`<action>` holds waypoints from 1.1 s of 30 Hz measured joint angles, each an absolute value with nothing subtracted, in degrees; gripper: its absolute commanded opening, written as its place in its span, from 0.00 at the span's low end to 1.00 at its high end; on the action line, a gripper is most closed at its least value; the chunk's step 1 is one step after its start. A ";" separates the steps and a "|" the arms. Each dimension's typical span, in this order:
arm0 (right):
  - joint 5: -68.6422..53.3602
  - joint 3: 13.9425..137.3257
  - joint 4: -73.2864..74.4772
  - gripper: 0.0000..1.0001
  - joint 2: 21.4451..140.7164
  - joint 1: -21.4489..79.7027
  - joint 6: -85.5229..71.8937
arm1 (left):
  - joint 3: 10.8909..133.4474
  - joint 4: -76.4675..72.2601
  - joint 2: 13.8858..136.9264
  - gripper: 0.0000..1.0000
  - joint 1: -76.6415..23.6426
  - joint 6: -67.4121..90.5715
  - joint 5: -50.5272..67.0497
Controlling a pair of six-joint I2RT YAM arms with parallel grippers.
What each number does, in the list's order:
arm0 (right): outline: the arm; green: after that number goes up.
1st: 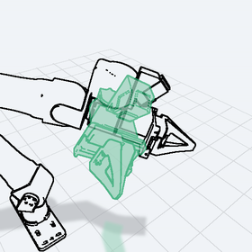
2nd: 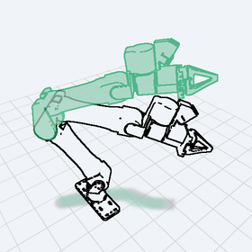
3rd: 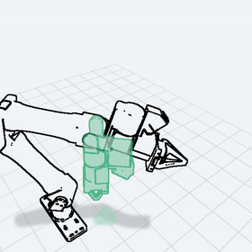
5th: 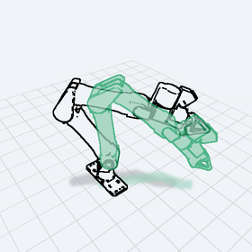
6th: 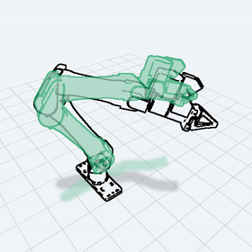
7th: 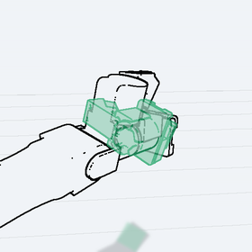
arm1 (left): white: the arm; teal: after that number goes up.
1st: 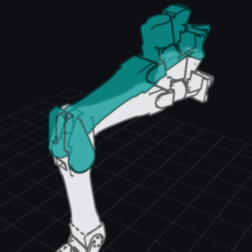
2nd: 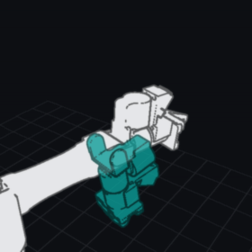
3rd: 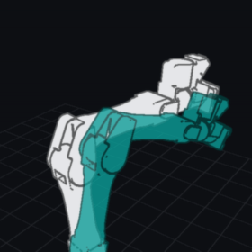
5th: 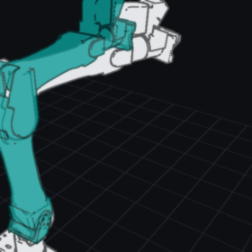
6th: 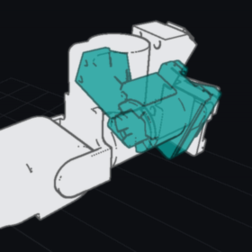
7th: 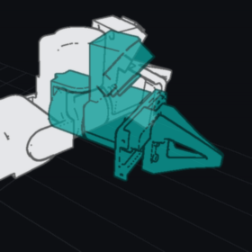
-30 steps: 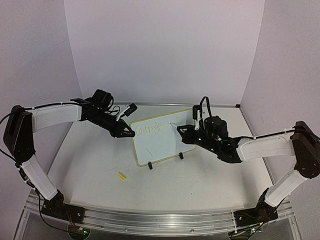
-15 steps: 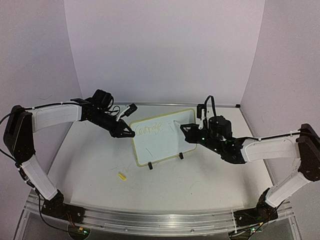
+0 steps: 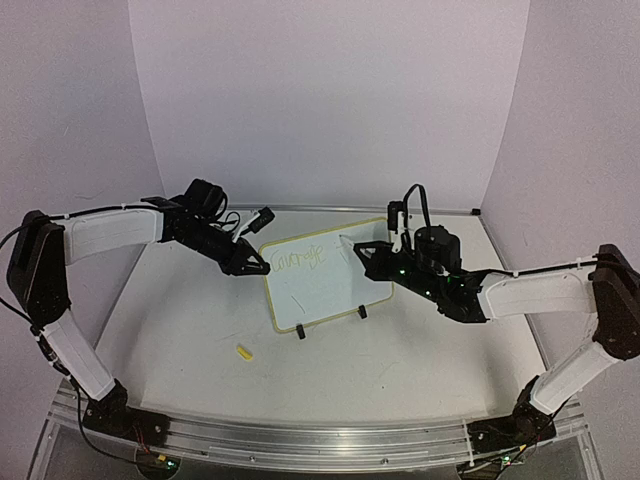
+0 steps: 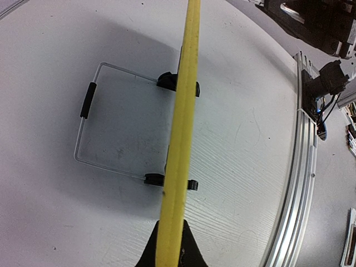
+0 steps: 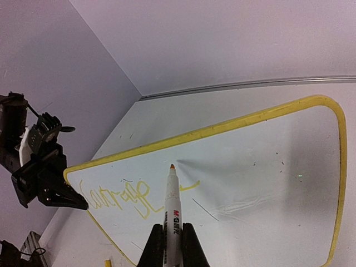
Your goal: Write a sentence on the whiteboard
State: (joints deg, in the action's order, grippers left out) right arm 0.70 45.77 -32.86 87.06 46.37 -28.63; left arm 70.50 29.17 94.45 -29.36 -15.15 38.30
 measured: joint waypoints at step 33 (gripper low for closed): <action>0.75 42.57 -31.66 0.00 88.82 46.37 -31.83 | 70.50 29.19 94.45 0.00 -29.36 -15.03 38.28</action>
State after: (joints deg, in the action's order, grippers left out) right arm 0.75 42.57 -31.66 88.82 46.37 -31.83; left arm 70.50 29.19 94.45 -29.36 -15.03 38.28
